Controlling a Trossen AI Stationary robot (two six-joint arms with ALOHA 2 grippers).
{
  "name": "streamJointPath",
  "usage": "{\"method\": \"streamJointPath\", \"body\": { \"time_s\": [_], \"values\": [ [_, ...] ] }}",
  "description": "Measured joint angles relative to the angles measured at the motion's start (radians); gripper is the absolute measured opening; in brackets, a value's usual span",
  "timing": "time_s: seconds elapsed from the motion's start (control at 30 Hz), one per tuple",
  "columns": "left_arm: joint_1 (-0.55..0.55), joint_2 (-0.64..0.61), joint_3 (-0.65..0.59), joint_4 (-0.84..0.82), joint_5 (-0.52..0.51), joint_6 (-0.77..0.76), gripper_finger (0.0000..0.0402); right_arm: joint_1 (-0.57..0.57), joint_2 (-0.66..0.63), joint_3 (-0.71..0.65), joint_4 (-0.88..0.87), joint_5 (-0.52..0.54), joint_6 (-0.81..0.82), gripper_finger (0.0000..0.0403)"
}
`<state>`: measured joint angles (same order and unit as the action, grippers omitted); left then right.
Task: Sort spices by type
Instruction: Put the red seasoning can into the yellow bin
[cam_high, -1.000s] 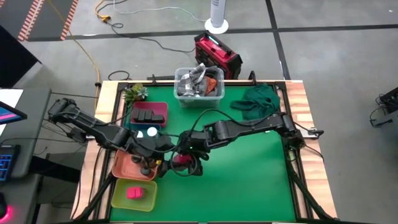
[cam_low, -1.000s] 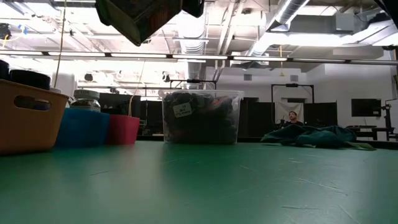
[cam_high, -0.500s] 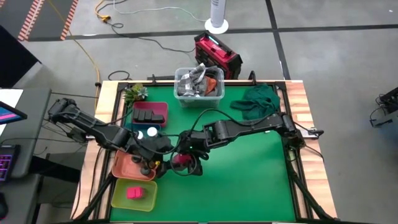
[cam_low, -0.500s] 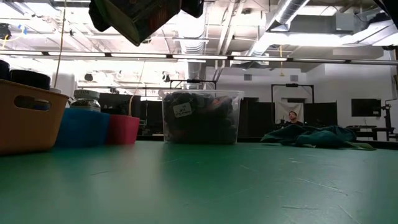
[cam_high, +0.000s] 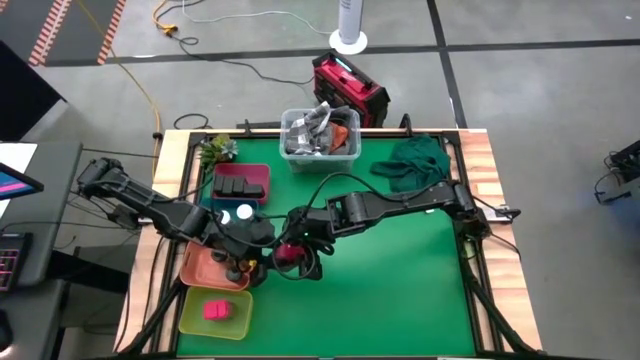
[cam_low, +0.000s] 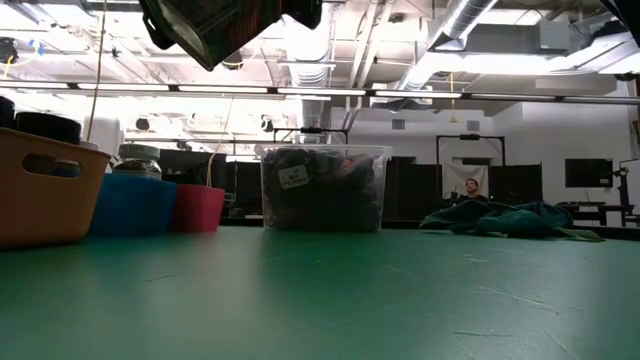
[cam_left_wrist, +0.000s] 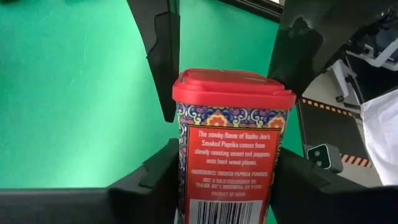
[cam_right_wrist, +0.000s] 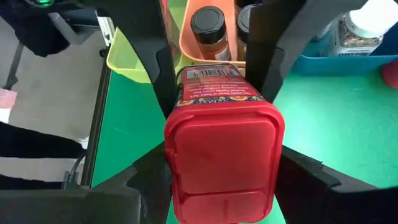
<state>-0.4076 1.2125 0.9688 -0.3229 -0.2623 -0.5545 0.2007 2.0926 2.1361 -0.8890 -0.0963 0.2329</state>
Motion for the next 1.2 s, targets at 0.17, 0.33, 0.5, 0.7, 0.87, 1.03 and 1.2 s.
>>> {"method": "streamJointPath", "body": {
  "time_s": [0.17,0.33,0.5,0.7,0.87,1.03,1.2],
  "values": [
    [0.000,0.000,0.000,0.001,0.003,-0.001,0.0172,-0.001,0.000,0.000,-0.013,-0.006,0.027,0.0255],
    [0.000,0.000,0.000,0.001,0.019,-0.032,0.0193,-0.004,-0.003,0.001,-0.020,-0.034,0.045,0.0264],
    [-0.027,-0.012,-0.001,-0.072,0.024,-0.073,0.0191,-0.015,-0.027,0.000,-0.077,-0.067,0.057,0.0285],
    [-0.070,-0.063,-0.003,-0.182,0.019,-0.129,0.0174,-0.017,-0.074,0.002,-0.121,-0.071,0.043,0.0301],
    [-0.146,-0.137,-0.003,-0.256,0.025,-0.201,0.0187,-0.019,-0.096,0.001,-0.241,-0.063,0.045,0.0303],
    [-0.272,-0.202,-0.004,-0.282,0.023,-0.239,0.0183,-0.010,-0.105,0.000,-0.292,-0.060,0.097,0.0304],
    [-0.407,-0.203,-0.005,-0.327,-0.003,-0.287,0.0183,0.013,-0.106,0.000,-0.268,-0.032,0.144,0.0304]
  ]
}}
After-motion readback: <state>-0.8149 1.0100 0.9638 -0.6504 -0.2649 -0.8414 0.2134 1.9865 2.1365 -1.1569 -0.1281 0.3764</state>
